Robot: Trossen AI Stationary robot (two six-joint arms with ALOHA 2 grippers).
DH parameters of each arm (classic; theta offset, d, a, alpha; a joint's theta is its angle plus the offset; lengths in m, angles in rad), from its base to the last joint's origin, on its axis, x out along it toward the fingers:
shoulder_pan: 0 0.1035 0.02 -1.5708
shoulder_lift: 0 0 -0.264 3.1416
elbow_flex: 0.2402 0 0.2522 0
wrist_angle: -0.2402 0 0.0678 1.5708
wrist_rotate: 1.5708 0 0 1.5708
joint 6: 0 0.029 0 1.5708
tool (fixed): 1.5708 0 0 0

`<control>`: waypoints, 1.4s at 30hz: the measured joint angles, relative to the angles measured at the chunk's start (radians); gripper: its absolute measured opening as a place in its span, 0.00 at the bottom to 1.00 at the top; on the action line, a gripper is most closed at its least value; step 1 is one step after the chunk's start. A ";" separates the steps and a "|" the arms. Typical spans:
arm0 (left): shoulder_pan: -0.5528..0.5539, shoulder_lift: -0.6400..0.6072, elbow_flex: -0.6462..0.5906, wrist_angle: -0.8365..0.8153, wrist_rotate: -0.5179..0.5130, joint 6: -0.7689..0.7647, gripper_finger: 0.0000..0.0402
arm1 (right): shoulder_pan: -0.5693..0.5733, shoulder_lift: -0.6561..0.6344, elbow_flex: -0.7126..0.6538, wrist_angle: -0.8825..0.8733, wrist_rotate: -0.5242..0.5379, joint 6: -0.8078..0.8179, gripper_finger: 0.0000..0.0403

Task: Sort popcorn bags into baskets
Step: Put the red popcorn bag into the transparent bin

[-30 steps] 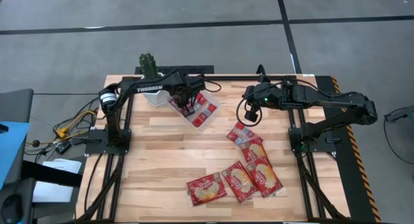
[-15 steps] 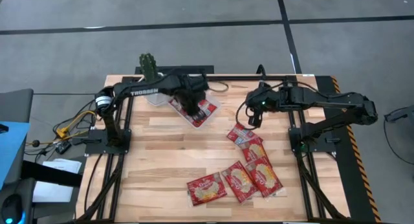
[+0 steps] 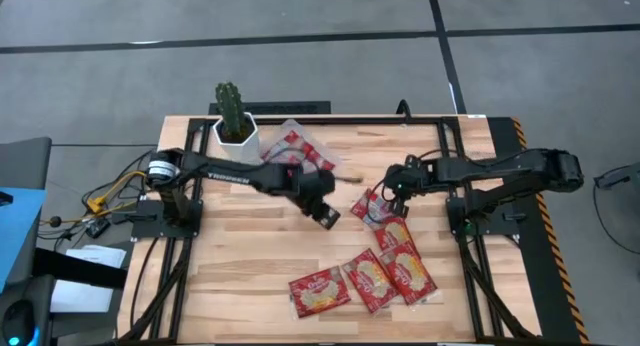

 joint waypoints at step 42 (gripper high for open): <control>-0.249 0.001 -0.426 0.632 -0.535 -0.649 0.44 | 0.251 0.456 -0.011 0.637 -0.037 0.427 0.04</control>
